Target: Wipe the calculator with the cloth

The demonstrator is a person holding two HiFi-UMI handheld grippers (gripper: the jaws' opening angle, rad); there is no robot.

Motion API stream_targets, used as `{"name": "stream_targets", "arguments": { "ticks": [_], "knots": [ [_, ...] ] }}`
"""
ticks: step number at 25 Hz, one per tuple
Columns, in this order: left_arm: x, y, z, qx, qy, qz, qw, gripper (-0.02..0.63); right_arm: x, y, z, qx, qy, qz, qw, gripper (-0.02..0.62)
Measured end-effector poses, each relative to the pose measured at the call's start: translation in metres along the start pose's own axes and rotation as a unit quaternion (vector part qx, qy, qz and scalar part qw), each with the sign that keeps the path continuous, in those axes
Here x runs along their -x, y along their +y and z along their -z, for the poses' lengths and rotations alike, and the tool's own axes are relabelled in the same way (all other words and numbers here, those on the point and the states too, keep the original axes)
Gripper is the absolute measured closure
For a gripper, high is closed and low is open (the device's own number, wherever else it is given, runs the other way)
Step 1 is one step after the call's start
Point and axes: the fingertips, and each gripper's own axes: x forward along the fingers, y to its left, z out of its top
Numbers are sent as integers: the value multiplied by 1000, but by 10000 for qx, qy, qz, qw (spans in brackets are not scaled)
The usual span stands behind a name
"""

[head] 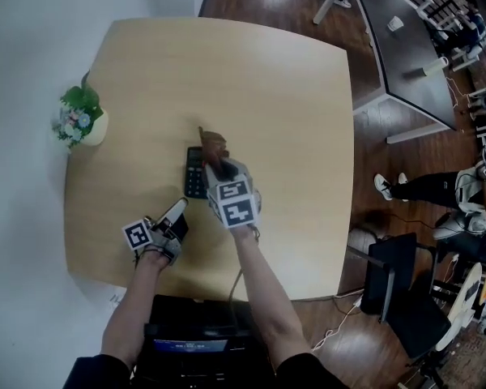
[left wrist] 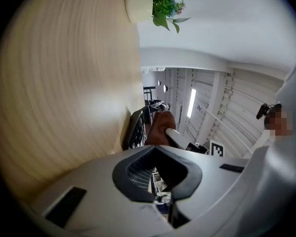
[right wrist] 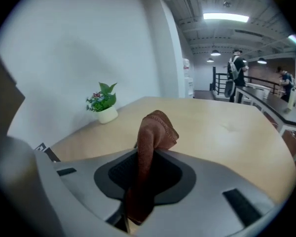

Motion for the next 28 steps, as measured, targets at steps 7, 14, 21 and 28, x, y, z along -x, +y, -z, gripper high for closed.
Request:
{"name": "stream_targets", "arguments": {
  "ticks": [7,14,21,28],
  "knots": [
    [-9,0,0,184,-158,-92,9997,607,-46,35,23,565,718,-317,9953,509],
    [-11,1,-1,242,-129,-25,9996,606,27,-73,67,-134,1007,1007,9897,509],
    [-8,2,-6,243,-216,32,9995,606,6,-5,11,-69,193,64,9998,509],
    [-9,2,-4,221,-335,43,9992,604,-52,33,15,553,766,-285,9951,509]
  ]
}}
